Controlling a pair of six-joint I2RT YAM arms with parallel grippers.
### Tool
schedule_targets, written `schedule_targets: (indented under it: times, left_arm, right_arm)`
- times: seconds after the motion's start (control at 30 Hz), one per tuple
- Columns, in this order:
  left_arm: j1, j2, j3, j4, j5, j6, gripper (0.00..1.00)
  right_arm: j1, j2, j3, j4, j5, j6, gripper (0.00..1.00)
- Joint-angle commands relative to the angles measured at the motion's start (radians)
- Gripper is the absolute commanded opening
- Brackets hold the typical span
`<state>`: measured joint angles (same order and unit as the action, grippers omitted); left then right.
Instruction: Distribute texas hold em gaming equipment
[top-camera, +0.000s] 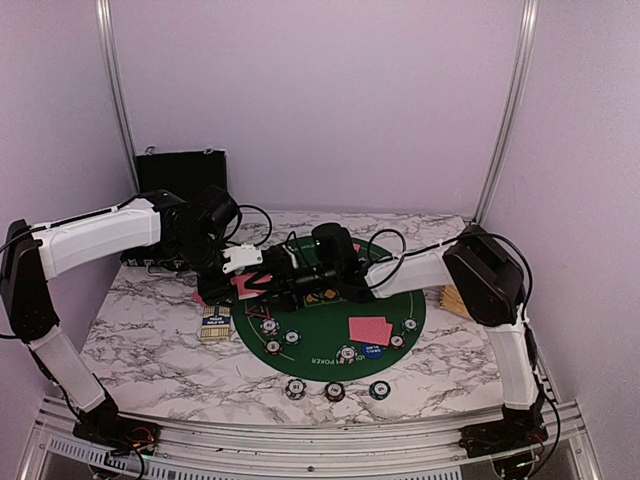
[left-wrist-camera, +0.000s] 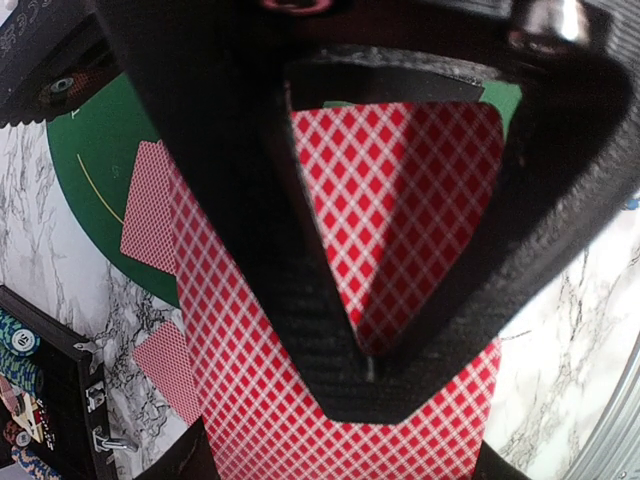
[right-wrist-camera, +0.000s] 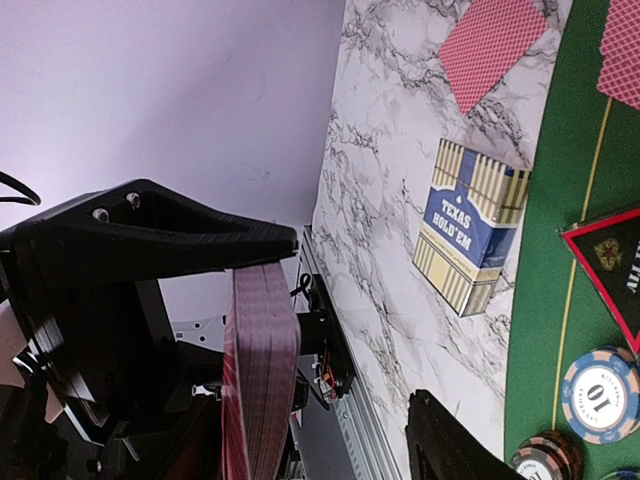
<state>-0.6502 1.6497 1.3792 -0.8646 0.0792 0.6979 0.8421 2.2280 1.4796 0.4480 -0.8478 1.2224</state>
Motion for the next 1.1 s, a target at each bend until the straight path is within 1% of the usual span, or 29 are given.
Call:
schedule_targets:
  times: [0.0, 0.17, 0.43, 0.8, 1.07]
  left_arm:
    - [-0.002, -0.033, 0.006, 0.001, 0.02, -0.001, 0.0]
    - [-0.002, -0.035, 0.003, 0.002, 0.02, -0.001, 0.0]
    - [-0.002, -0.034, 0.0, 0.002, 0.018, -0.001, 0.0]
    - [-0.002, -0.037, -0.003, 0.001, 0.015, 0.001, 0.0]
    - [-0.002, -0.035, -0.001, 0.001, 0.013, -0.001, 0.0]
  right_arm:
    - [-0.013, -0.008, -0.004, 0.026, -0.003, -0.005, 0.6]
    - [-0.022, -0.03, -0.021, 0.015, -0.008, -0.016, 0.52]
    - [-0.038, -0.065, -0.037, -0.007, -0.01, -0.042, 0.35]
    - [-0.062, -0.11, -0.073, -0.039, -0.006, -0.073, 0.2]
    - [-0.065, -0.129, -0.089, -0.038, -0.01, -0.073, 0.12]
